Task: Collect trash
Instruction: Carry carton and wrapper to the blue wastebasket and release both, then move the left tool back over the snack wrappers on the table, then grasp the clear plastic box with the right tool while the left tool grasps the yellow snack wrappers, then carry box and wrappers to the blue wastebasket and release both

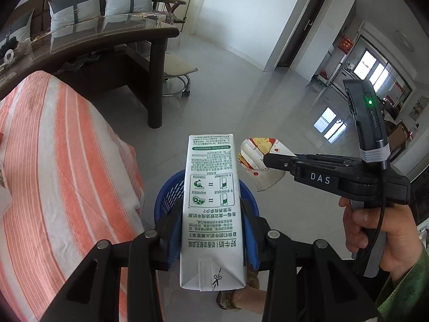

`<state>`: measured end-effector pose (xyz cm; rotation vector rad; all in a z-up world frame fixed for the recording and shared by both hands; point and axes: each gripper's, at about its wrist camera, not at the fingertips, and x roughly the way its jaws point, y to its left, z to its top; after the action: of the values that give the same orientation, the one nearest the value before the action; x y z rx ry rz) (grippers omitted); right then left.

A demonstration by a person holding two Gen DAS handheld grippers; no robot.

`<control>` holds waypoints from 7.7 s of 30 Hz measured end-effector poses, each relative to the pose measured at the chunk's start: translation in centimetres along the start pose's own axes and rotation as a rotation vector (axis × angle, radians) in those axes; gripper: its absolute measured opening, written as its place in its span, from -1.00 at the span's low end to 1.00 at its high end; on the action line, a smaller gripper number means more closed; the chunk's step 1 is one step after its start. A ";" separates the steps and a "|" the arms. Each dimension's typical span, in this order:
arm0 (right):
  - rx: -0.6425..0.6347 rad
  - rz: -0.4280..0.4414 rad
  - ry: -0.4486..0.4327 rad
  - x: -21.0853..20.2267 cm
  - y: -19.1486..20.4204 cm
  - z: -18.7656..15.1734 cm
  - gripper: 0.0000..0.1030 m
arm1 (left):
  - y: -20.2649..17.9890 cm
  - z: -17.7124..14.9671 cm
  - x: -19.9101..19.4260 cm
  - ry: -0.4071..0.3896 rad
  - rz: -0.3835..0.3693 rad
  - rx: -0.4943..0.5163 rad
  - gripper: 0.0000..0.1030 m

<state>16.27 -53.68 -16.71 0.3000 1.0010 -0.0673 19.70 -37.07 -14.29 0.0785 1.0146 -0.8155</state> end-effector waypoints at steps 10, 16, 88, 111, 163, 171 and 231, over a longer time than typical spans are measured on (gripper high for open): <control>0.090 0.027 0.063 3.4 -3.7 -0.3 -0.76 | -1.3 0.8 5.4 0.038 -0.006 0.014 -0.21; 0.139 0.078 0.079 4.4 -5.6 -0.7 -0.57 | -1.1 1.2 8.1 0.041 -0.014 0.011 0.30; -0.619 0.236 -0.114 1.7 32.3 -12.7 0.75 | 32.2 -13.1 -21.7 -0.178 0.491 -0.469 -0.20; -0.557 0.250 -0.110 2.9 29.8 -6.8 0.76 | 29.0 -17.8 -22.4 -0.130 0.590 -0.343 0.43; -0.453 0.255 0.101 1.5 30.8 -6.6 0.71 | 28.3 -20.2 -25.6 -0.168 0.364 -0.383 0.45; -0.435 0.203 0.149 2.8 33.7 -4.4 0.79 | 29.9 -17.7 -23.6 -0.098 0.399 -0.382 0.45; -0.044 -0.058 0.034 -0.9 4.1 0.5 0.19 | 0.3 -0.6 -3.3 -0.002 -0.035 0.021 -0.53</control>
<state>16.94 -49.94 -14.78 0.2322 1.0432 -0.0929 18.61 -34.77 -12.15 0.0774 1.0078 -0.8580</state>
